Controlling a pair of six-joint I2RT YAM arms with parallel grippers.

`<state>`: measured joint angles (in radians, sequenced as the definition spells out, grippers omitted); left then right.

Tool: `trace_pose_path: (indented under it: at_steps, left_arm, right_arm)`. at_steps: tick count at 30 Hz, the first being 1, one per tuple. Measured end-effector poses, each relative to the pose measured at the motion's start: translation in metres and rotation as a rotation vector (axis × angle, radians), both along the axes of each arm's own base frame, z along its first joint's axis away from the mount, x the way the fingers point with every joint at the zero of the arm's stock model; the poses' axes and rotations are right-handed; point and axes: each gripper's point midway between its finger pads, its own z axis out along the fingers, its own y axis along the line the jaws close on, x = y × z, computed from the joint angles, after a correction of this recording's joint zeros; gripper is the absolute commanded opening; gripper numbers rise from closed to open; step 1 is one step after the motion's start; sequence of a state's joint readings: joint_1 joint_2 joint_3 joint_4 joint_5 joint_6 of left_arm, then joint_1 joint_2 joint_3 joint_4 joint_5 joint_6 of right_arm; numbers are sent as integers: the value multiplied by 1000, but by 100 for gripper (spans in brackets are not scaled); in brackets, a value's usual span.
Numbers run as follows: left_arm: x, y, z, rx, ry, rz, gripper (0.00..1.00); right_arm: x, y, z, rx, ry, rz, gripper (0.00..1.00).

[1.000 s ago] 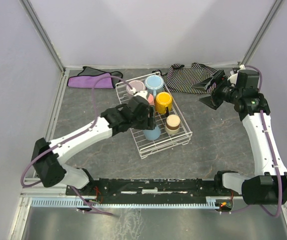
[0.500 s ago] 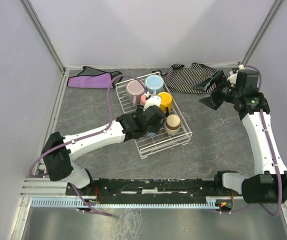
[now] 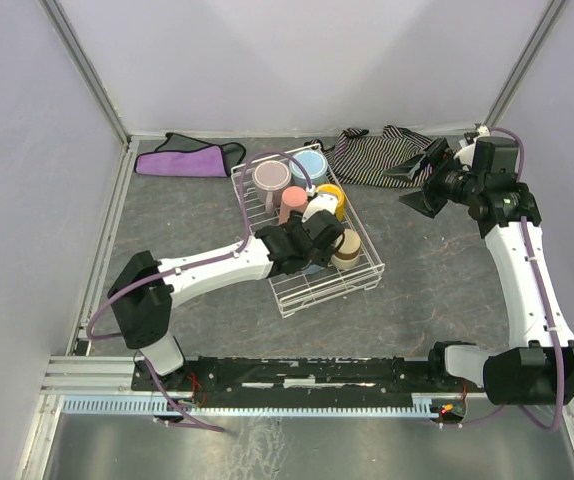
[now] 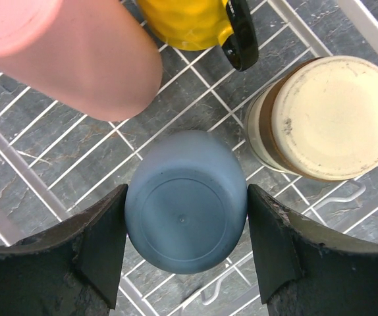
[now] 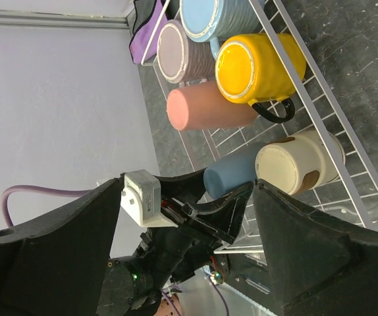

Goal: Load the cups into the dish rack

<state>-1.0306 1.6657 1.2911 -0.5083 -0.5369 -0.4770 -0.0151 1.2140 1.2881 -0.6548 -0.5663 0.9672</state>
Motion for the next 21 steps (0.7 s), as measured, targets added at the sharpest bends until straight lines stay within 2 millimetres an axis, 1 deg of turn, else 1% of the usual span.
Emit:
trace_pose_path:
  at_steps: [1,4,6,8,9,12,14,18,19,21]
  left_arm:
    - [1,-2,0,-5,4,-3,5]
    - [2,-5,-2,-21,19,-9,18]
    - [3,-4,-2,-30,31,-11,29]
    - [5,-4,-3,-37,43,-11,33]
    - [5,-3,-4,-39,46,-11,37]
    - [6,-3,-5,-46,56,-10,45]
    - [6,-4,-6,-50,64,-12,48]
    - [5,-5,-6,-53,66,-15,58]
    - [5,-5,-6,-54,66,-15,62]
    - [5,-5,-6,-56,68,-18,76]
  right_arm:
    - [0,0,0,-1,-1,1,88]
    - [0,0,0,-3,-1,2,88]
    - [0,0,-1,-4,3,2,88]
    - [0,0,-2,-5,6,2,88]
    - [0,0,-2,-6,8,2,88]
    - [0,-1,-3,-7,12,2,88]
    - [0,-1,-4,-7,13,2,88]
    - [0,-1,-3,-7,12,2,88]
    - [0,-1,-3,-8,11,2,88]
    - [0,-1,-3,-9,10,3,88]
